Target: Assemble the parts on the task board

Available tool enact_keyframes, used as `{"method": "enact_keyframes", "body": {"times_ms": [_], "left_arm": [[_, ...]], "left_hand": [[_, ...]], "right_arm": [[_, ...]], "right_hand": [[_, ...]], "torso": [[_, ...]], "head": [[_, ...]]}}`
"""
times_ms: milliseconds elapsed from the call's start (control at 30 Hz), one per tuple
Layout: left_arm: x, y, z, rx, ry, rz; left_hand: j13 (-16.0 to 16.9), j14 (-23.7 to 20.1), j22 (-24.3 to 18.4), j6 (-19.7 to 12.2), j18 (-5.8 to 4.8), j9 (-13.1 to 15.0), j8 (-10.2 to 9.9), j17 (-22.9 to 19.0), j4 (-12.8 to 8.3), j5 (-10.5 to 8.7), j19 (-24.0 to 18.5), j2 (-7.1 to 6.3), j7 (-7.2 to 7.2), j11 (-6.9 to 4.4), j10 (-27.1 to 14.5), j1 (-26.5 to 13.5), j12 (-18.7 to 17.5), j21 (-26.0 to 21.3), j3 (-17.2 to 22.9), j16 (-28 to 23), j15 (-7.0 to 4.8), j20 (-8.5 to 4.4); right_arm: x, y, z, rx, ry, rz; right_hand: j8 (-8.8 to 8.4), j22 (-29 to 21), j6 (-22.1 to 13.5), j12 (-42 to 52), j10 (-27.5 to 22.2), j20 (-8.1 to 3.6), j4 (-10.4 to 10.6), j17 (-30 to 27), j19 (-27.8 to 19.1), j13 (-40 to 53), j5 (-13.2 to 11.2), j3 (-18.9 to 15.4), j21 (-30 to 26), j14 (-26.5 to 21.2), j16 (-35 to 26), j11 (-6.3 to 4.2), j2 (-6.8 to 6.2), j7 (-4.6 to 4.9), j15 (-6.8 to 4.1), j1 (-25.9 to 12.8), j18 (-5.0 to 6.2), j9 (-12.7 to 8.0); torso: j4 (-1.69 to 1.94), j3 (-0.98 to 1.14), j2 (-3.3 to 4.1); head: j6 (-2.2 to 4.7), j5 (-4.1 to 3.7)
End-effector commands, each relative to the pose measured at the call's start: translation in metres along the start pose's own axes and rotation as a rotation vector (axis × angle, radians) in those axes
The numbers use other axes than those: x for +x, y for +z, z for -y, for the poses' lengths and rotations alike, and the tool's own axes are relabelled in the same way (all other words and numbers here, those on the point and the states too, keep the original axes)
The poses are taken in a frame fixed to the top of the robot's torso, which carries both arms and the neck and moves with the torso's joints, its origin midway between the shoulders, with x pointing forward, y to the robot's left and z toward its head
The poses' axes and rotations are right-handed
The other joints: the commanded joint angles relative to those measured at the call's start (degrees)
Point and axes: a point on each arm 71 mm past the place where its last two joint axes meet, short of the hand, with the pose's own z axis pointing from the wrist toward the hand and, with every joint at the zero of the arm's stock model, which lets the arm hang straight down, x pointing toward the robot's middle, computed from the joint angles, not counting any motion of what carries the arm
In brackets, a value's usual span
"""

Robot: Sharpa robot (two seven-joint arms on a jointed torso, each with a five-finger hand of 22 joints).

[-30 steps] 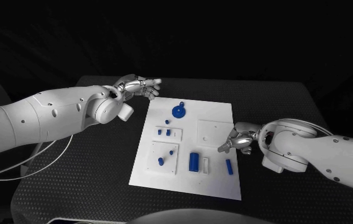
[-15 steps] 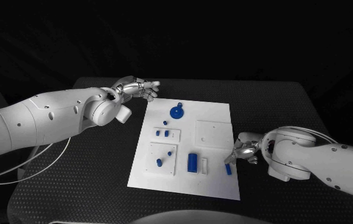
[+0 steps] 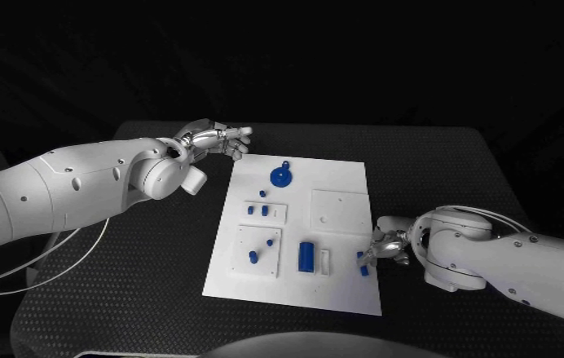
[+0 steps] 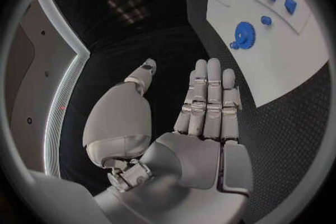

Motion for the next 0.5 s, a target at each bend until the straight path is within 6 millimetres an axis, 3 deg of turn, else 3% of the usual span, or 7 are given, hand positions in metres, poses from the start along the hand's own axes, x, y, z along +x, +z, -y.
{"method": "enact_keyframes", "body": {"times_ms": [33, 333, 400, 500], "left_arm": [[0.003, 0.000, 0.002, 0.013, -0.001, -0.020], [0.002, 0.000, 0.002, 0.012, -0.002, -0.018], [0.002, -0.001, 0.001, 0.012, -0.001, -0.017], [0.001, -0.001, 0.001, 0.011, -0.001, -0.016]], "left_hand": [[-0.02, -0.13, 1.24, 0.02, 0.83, 0.06, 0.20, 0.10, 0.00, -0.31, -0.28, 0.07, -0.35, 0.05, 0.47, 0.55, -0.28, -0.31, -0.30, -0.36, 0.24, -0.09], [-0.03, -0.12, 1.24, 0.00, 0.84, 0.06, 0.19, 0.11, 0.05, -0.31, -0.27, 0.07, -0.35, 0.06, 0.46, 0.59, -0.30, -0.31, -0.41, -0.37, 0.24, -0.09], [-0.03, -0.12, 1.23, -0.01, 0.84, 0.06, 0.18, 0.12, 0.07, -0.31, -0.27, 0.06, -0.35, 0.07, 0.46, 0.61, -0.31, -0.31, -0.44, -0.38, 0.24, -0.09], [-0.03, -0.11, 1.23, -0.02, 0.84, 0.06, 0.18, 0.12, 0.09, -0.31, -0.27, 0.07, -0.35, 0.07, 0.45, 0.63, -0.31, -0.31, -0.46, -0.38, 0.23, -0.10]], "right_arm": [[0.004, 0.003, -0.002, 0.005, -0.048, 0.008], [0.009, 0.005, -0.013, -0.024, -0.110, 0.030], [0.011, 0.005, -0.015, -0.029, -0.138, 0.042], [0.014, 0.005, -0.017, -0.034, -0.179, 0.047]], "right_hand": [[-0.41, -0.04, -0.10, -0.30, 0.12, 0.02, 0.20, -0.01, -0.38, -0.05, -0.35, -0.10, -0.19, -0.22, -0.14, -0.27, -0.03, 0.20, -0.13, -0.56, 0.70, -0.15], [-0.51, -0.03, -0.11, -0.62, -0.06, -0.07, -0.05, -0.03, -0.38, -0.33, -0.33, 0.64, -0.16, -0.21, -0.17, -0.26, -0.06, 0.22, -0.10, 0.27, 0.70, -0.14], [-0.66, -0.06, -0.09, -1.00, -0.20, -0.04, 0.25, -0.08, -0.31, -0.64, -0.24, 2.29, -0.16, -0.15, -0.23, -0.20, -0.53, 0.31, -0.01, 1.40, 0.70, -0.15], [-1.09, -0.18, -0.27, -1.50, -0.32, 0.02, 0.61, -0.22, -0.19, -0.98, -0.03, 9.17, -0.26, -0.03, -0.42, 0.02, -1.86, 0.52, 0.21, 6.55, 0.70, -0.32]], "torso": [[-0.01, 0.02, 0.04], [0.01, 0.04, -0.01], [0.00, 0.05, 0.01], [-0.02, 0.04, 0.00]], "head": [[-0.14, 0.07], [-0.46, 0.17], [-0.50, 0.12], [-0.58, 0.11]]}}
